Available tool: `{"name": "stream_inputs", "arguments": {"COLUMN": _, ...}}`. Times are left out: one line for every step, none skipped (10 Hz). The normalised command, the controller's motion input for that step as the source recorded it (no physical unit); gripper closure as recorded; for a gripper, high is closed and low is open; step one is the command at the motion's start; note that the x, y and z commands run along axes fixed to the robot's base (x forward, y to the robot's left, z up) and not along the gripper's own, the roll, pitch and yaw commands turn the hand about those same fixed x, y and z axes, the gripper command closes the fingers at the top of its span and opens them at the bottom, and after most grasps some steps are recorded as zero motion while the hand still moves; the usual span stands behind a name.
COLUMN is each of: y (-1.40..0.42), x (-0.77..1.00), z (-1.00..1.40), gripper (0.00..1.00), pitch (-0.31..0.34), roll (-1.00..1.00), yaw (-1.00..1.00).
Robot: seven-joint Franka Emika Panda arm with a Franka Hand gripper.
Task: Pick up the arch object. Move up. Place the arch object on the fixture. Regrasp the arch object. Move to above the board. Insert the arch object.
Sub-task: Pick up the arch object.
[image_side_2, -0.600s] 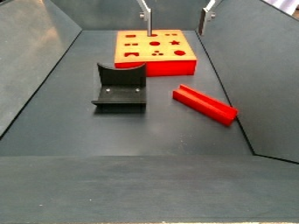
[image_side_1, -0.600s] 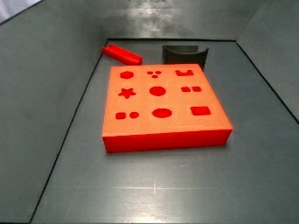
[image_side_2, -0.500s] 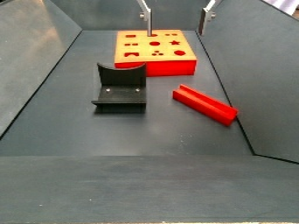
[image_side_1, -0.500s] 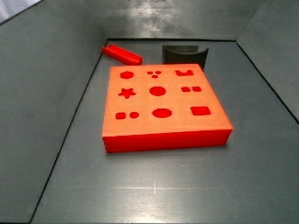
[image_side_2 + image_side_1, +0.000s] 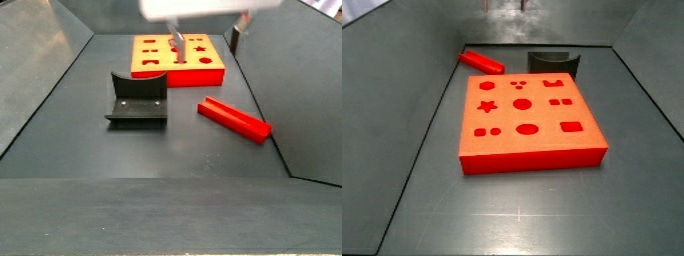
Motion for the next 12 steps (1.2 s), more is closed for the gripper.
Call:
{"name": "stream_inputs", "arguments": {"y": 0.02, "x": -0.39, "z": -1.0, "gripper": 0.0, "pitch": -0.086, "roll": 0.02, "yaw": 0.84}}
{"name": "stream_inputs", "arguments": {"y": 0.03, "x": -0.5, "z": -1.0, "gripper": 0.0, "pitch": -0.097, "roll": 0.02, "yaw": 0.66}}
{"name": "stream_inputs", "arguments": {"y": 0.0, "x": -0.34, "z": -1.0, "gripper": 0.0, "pitch": -0.124, "roll": 0.0, "yaw": 0.27}}
{"name": "stream_inputs", "arguments": {"y": 0.0, "x": -0.24, "z": -1.0, "gripper": 0.0, "pitch": -0.12, "roll": 0.0, "yaw": 0.12}}
{"name": "stream_inputs", "arguments": {"y": 0.0, "x": -0.18, "z": -1.0, "gripper": 0.0, "pitch": -0.116, "roll": 0.0, "yaw": 0.13}}
{"name": "stream_inputs", "arguments": {"y": 0.0, "x": -0.11, "z": -1.0, "gripper": 0.0, "pitch": -0.11, "roll": 0.0, "yaw": 0.16}}
{"name": "stream_inputs", "arguments": {"y": 0.0, "x": -0.02, "z": -0.96, "gripper": 0.0, "pitch": -0.08, "roll": 0.0, "yaw": 0.13}}
{"name": "stream_inputs", "arguments": {"y": 0.0, "x": -0.09, "z": -0.99, "gripper": 0.0, "pitch": -0.109, "roll": 0.0, "yaw": 0.16}}
{"name": "stream_inputs", "arguments": {"y": 0.0, "x": -0.18, "z": -0.84, "gripper": 0.0, "pitch": -0.154, "roll": -0.03, "yaw": 0.3}}
{"name": "stream_inputs", "arguments": {"y": 0.0, "x": -0.13, "z": -0.6, "gripper": 0.0, "pitch": -0.144, "roll": 0.01, "yaw": 0.88}}
{"name": "stream_inputs", "arguments": {"y": 0.03, "x": 0.0, "z": -0.37, "gripper": 0.0, "pitch": -0.069, "roll": 0.01, "yaw": 0.96}}
{"name": "stream_inputs", "arguments": {"y": 0.07, "x": -0.03, "z": -0.34, "gripper": 0.0, "pitch": -0.099, "roll": 0.0, "yaw": 0.78}}
